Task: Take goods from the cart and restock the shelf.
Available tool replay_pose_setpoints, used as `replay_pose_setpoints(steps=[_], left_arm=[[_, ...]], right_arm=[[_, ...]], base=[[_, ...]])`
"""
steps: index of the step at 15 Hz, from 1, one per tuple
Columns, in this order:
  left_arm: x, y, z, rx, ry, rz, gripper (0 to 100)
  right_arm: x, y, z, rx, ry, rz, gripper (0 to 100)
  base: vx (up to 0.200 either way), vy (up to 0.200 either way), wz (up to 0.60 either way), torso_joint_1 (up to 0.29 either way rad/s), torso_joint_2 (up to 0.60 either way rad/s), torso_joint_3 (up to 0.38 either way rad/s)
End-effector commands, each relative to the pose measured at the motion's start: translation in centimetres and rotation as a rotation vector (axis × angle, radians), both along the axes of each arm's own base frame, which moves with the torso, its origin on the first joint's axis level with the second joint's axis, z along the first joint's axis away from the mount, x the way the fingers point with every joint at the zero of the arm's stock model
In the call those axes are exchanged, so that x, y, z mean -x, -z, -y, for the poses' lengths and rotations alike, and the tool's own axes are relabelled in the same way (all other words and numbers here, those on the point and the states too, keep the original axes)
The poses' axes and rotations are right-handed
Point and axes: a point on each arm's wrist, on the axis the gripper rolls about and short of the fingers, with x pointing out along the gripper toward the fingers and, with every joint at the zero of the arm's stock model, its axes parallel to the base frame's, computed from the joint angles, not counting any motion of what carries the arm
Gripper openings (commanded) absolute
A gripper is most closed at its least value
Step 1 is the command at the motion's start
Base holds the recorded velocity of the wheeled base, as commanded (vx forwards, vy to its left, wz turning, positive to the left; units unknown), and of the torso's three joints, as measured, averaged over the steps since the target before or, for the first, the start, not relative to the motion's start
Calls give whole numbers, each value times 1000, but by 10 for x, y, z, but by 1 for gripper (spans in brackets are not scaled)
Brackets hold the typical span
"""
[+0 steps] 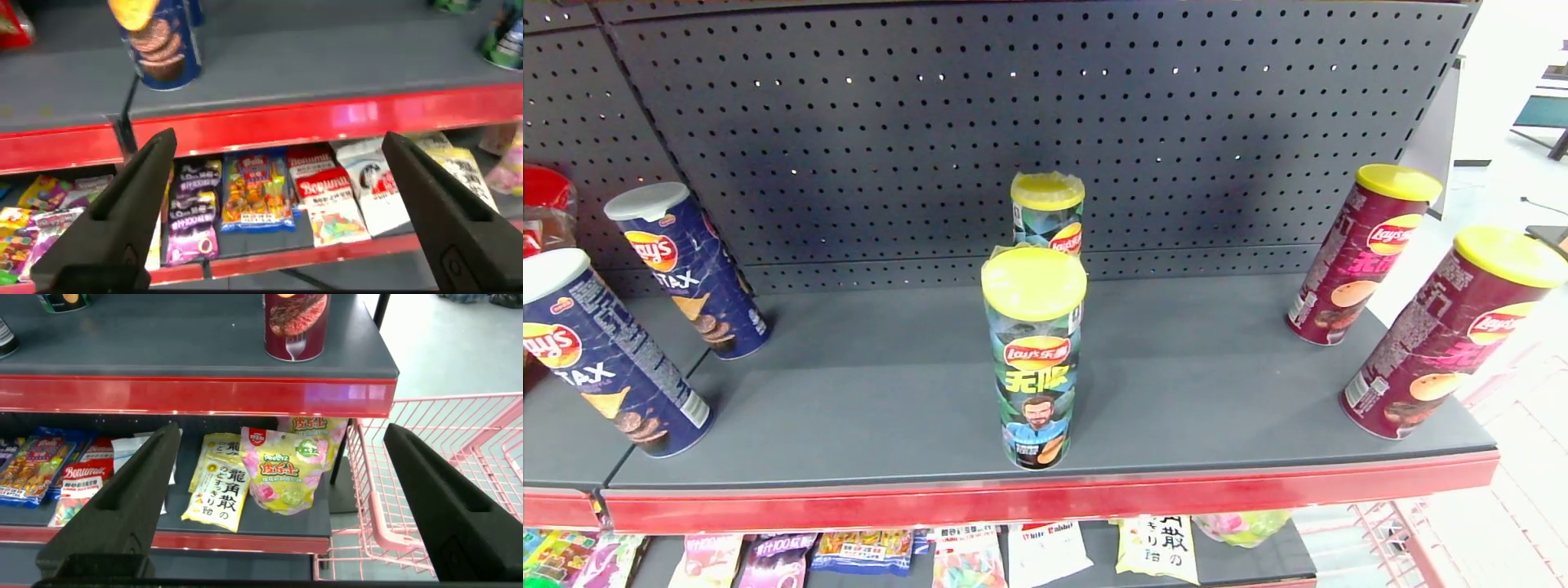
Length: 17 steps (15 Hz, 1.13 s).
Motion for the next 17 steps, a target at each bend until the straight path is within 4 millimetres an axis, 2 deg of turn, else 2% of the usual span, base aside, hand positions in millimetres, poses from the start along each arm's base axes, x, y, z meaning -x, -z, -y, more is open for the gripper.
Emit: replay_pose_setpoints(steps=[1,4,17], left_arm=[[1,6,-3,-1,-152,-41,100],[1,6,-2,37,-73,-42,100],[1,6,-2,39,-89,-43,100]], right_arm=[[0,0,0,0,-1,0,100],[0,0,0,0,0,1,100],[0,0,0,0,-1,1,100]], base=[[0,0,0,0,0,0],[0,0,0,0,0,0],[0,0,0,0,0,0]])
